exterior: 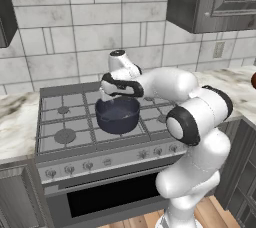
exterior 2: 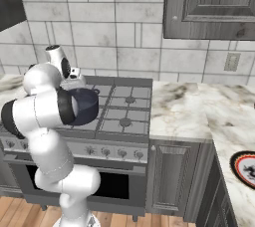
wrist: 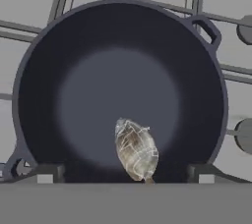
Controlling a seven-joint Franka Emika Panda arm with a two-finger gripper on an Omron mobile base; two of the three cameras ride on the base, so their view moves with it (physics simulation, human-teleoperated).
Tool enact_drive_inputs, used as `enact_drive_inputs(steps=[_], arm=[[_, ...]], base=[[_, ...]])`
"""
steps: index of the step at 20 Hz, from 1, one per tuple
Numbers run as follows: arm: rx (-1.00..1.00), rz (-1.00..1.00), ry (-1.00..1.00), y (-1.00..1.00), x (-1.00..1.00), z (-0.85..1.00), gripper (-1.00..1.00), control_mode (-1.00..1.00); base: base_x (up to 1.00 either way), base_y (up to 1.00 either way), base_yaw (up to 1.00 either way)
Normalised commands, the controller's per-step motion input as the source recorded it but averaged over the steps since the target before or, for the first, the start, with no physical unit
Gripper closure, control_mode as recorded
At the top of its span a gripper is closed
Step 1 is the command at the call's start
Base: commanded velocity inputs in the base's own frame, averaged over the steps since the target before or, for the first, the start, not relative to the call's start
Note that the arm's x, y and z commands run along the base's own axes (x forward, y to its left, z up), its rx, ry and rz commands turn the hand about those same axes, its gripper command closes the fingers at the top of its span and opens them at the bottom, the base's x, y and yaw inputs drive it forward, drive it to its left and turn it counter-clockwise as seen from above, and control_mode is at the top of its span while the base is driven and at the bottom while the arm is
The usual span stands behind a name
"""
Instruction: Retrieve the frozen meat and place it in the pot on a burner. Then turn the burner on.
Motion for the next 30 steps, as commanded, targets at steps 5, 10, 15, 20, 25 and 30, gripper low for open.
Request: enact_drive_inputs(steps=[5,10,15,20,25,30], arm=[[0.13,-0.06,-0.23,0.07,-0.69,0.04,-1.00,-1.00],[0.13,-0.10,-0.14,0.17,-0.87,0.00,-1.00,-1.00],[0.05,-0.05,-0.30,0.46,-0.85,0.61,-1.00,-1.00],[0.00,-0.01,-0.33,0.41,-0.85,0.80,-1.00,-1.00],[0.00,-0.11,-0.07,0.17,-0.62,0.02,-1.00,-1.00],[0.00,-0.05,-0.12,0.02,-0.96,0.00,-1.00,-1.00]], base=[[0.00,0.00,0.00],[0.00,0.00,0.00],[0.00,0.00,0.00],[0.00,0.00,0.00],[0.00,0.00,0.00],[0.00,0.00,0.00]])
